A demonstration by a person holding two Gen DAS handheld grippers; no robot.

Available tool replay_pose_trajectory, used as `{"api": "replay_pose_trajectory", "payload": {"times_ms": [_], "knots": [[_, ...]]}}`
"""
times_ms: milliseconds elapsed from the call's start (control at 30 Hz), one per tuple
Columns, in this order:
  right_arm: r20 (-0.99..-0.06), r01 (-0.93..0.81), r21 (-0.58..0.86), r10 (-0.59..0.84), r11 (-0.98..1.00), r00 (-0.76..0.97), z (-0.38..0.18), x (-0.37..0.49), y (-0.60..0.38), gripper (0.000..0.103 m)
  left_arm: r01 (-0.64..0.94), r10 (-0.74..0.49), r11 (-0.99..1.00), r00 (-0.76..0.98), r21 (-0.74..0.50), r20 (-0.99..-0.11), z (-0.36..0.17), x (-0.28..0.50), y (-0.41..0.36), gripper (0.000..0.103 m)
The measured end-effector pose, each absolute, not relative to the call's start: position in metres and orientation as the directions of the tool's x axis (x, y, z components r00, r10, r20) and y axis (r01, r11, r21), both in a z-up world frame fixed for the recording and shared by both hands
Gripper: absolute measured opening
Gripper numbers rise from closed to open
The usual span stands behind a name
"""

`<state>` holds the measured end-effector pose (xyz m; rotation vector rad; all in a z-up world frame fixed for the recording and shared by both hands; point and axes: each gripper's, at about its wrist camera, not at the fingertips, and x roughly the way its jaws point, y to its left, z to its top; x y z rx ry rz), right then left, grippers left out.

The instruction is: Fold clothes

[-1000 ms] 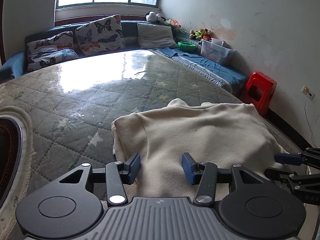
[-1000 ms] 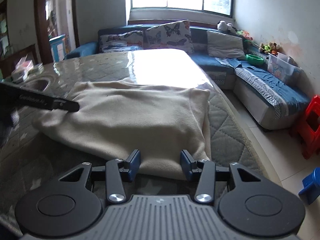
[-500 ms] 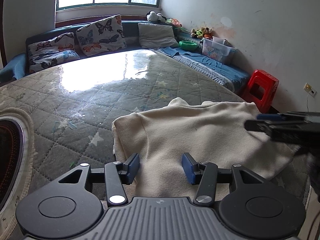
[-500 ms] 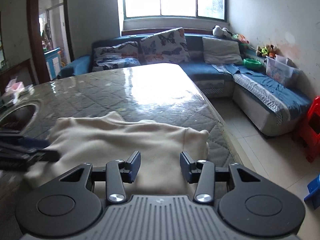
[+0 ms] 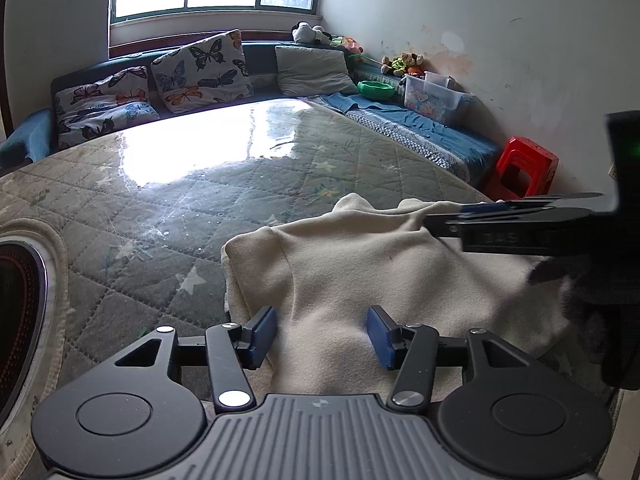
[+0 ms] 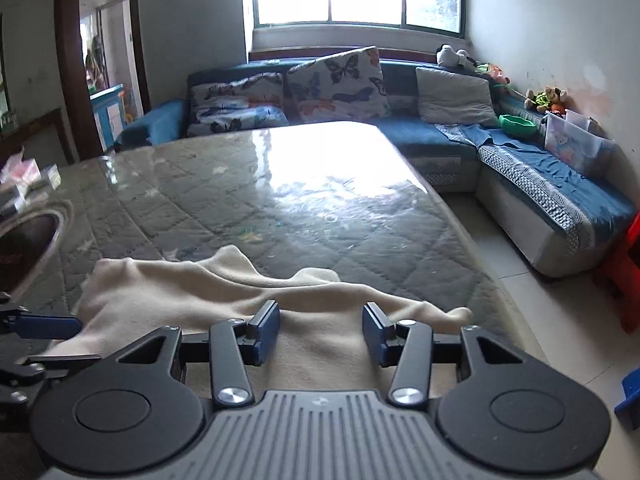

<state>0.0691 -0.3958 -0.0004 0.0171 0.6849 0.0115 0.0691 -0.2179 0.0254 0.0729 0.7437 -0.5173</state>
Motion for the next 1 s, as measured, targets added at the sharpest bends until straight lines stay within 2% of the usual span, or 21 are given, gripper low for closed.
{"api": "replay_pose_trajectory", "payload": {"times_ms": [100, 167, 200, 267, 400, 567, 633, 767, 1000], "knots": [[-0.639, 0.016, 0.031, 0.007, 0.999, 0.769, -0.001, 0.077, -0.395, 0.054, 0.472, -0.419, 0.874, 0.619, -0.112, -0.664, 0.027, 0.069, -0.218, 0.057], [-0.633, 0.018, 0.022, 0.000, 1.000, 0.774, 0.002, 0.075, -0.394, 0.056, 0.462, -0.411, 0.880, 0.624, -0.111, -0.665, 0.028, 0.069, -0.218, 0.063], [-0.629, 0.018, 0.011, -0.007, 1.000, 0.777, 0.003, 0.072, -0.393, 0.060, 0.456, -0.406, 0.883, 0.626, -0.110, -0.666, 0.028, 0.069, -0.217, 0.067], [-0.617, 0.013, -0.008, -0.015, 1.000, 0.787, 0.007, 0.064, -0.390, 0.071, 0.450, -0.406, 0.885, 0.626, -0.117, -0.665, 0.030, 0.068, -0.214, 0.067], [-0.594, 0.011, -0.013, -0.017, 1.000, 0.805, 0.014, 0.044, -0.384, 0.080, 0.445, -0.403, 0.888, 0.631, -0.116, -0.663, 0.034, 0.062, -0.210, 0.075], [-0.570, 0.027, 0.005, -0.019, 1.000, 0.821, 0.019, 0.024, -0.379, 0.083, 0.446, -0.399, 0.889, 0.642, -0.105, -0.655, 0.040, 0.048, -0.207, 0.086], [-0.558, 0.041, 0.006, -0.031, 0.999, 0.829, 0.022, 0.013, -0.376, 0.091, 0.445, -0.398, 0.890, 0.647, -0.101, -0.651, 0.043, 0.042, -0.205, 0.093], [-0.535, 0.057, -0.008, -0.053, 0.998, 0.843, 0.025, -0.008, -0.371, 0.103, 0.440, -0.385, 0.894, 0.664, -0.081, -0.641, 0.048, 0.030, -0.203, 0.100], [-0.519, 0.085, -0.009, -0.077, 0.996, 0.851, 0.028, -0.038, -0.361, 0.103, 0.437, -0.370, 0.898, 0.681, -0.055, -0.632, 0.051, 0.007, -0.196, 0.103]]}}
